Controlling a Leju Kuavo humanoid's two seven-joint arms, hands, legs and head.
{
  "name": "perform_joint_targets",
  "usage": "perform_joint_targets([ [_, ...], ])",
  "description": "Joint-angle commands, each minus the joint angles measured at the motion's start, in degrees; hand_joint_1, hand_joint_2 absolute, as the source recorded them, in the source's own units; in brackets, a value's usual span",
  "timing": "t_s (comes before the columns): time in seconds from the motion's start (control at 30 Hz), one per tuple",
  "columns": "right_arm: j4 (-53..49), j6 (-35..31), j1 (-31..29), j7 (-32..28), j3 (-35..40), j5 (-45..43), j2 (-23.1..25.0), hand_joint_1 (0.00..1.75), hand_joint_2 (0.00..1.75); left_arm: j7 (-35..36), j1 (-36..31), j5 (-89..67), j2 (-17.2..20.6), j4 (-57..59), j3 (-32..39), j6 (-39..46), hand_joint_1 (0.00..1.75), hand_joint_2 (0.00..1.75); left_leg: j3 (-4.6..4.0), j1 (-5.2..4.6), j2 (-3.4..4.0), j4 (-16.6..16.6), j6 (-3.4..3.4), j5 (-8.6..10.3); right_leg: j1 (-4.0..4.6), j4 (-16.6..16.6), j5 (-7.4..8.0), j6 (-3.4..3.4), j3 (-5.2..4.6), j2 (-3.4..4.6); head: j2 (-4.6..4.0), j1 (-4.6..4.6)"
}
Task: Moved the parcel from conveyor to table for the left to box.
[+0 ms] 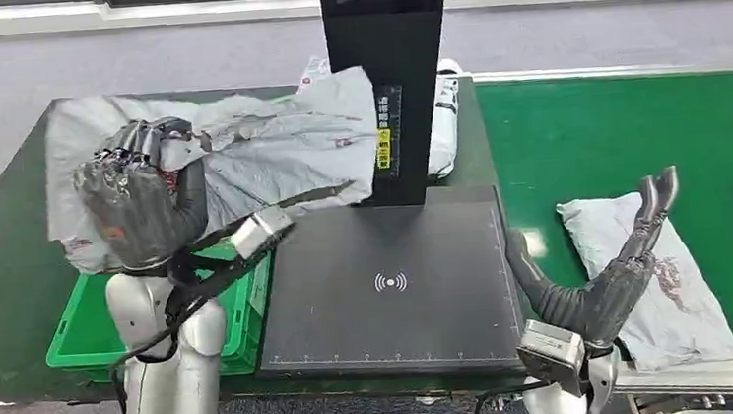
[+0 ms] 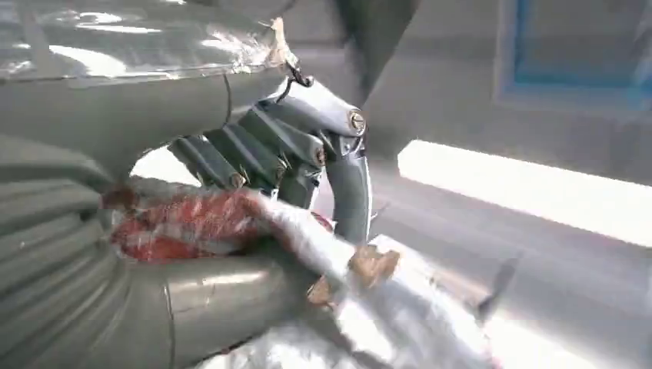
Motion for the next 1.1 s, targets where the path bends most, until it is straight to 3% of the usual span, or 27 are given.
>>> perform_joint_targets([
  [0.03, 1.5, -0.1, 1.0, 0.0, -1.4, -1.9, 0.7, 0.00, 1.75, 6.5, -8.8, -3.9, -1.3, 25.3, 16.3, 0.1, 1.75, 1.75, 0.22, -0.01, -0.08, -0.2, 0.12, 0.06, 0.04, -0.2, 0.01, -0.18, 0.28, -0.15, 0.02, 0.00],
  [0.13, 1.4, -0.1, 1.6, 0.0, -1.4, -2.2, -0.1, 0.00, 1.75, 6.2, -10.2, -6.0, -1.3, 28.5, 21.3, 0.1, 1.75, 1.75, 0.41, 0.00, -0.05, -0.4, 0.21, 0.10, 0.09, -0.4, 0.05, -0.32, 0.48, -0.19, 0.02, 0.00],
  [0.3, 2.7, -0.1, 1.7, 0.0, -0.6, -3.0, -0.5, 0.00, 1.75, 8.0, -9.5, -7.4, -1.0, 28.2, 23.7, 0.1, 1.75, 1.75, 0.31, 0.03, 0.02, -0.2, 0.13, 0.02, 0.10, -0.2, 0.00, -0.25, 0.33, -0.05, 0.02, 0.00],
  [0.8, 8.3, -0.1, -2.3, 0.0, 0.1, -3.3, -0.7, 0.00, 1.75, 19.1, -7.2, -10.6, 2.2, 23.1, 23.8, 0.1, 1.75, 1.75, 0.19, 0.04, 0.27, -0.2, 0.14, -0.01, 0.11, -0.2, 0.06, -0.24, 0.19, 0.16, 0.02, 0.02],
  [1.1, 8.7, -0.1, -2.3, 0.0, -0.4, -3.1, -0.5, 0.00, 1.75, 19.0, -7.0, -9.4, 2.4, 22.4, 24.8, 0.1, 1.75, 1.75, 0.19, 0.04, 0.18, -0.2, 0.16, -0.02, 0.11, -0.2, 0.04, -0.24, 0.23, 0.08, 0.02, 0.00],
])
